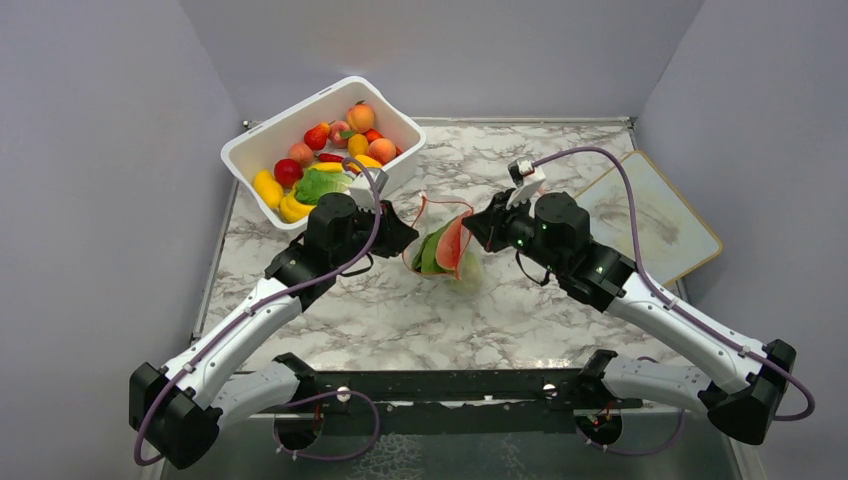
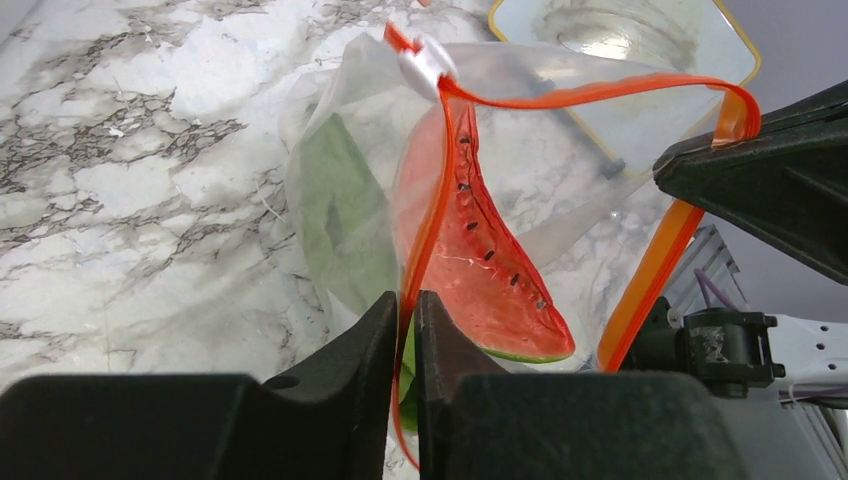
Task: Place the food in the zip-top bag and seal the zipper
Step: Pick up the fake fruit from the bin.
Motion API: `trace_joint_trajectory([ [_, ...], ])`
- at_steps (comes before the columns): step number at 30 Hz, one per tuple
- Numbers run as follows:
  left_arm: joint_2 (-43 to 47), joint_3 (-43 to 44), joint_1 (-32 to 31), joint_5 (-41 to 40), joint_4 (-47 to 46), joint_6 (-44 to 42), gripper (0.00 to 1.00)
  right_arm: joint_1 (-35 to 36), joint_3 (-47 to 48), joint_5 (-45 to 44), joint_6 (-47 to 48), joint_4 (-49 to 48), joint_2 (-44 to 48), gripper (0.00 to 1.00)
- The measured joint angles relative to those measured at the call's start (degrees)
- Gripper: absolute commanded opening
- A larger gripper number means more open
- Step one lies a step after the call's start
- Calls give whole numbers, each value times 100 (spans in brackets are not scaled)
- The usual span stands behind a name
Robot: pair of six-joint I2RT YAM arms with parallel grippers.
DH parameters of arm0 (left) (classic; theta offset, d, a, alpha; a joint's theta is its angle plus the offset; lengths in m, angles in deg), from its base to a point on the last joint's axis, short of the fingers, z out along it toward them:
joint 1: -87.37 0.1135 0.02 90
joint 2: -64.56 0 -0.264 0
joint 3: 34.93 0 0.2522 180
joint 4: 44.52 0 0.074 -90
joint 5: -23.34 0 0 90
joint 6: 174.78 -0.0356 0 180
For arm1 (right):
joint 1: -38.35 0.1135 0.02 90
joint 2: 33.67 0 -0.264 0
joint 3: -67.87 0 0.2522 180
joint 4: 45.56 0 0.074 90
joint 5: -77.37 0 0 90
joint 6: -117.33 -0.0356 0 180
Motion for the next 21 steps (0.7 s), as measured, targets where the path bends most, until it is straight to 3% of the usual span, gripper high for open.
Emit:
trace_joint_trajectory([
  [7, 0, 0, 0, -17, 22, -55, 50, 0, -44, -66, -85, 44, -52, 1],
  [12, -13, 105, 0, -177, 332, -251, 62, 0, -168, -63, -107, 46, -55, 1],
  [16, -15, 452, 0, -662, 693, -529, 79, 0, -223, -44, -107, 26, -52, 1],
  [21, -11, 909, 0, -1512, 1034, -922, 93, 0, -291, 125, -136, -28, -52, 1],
])
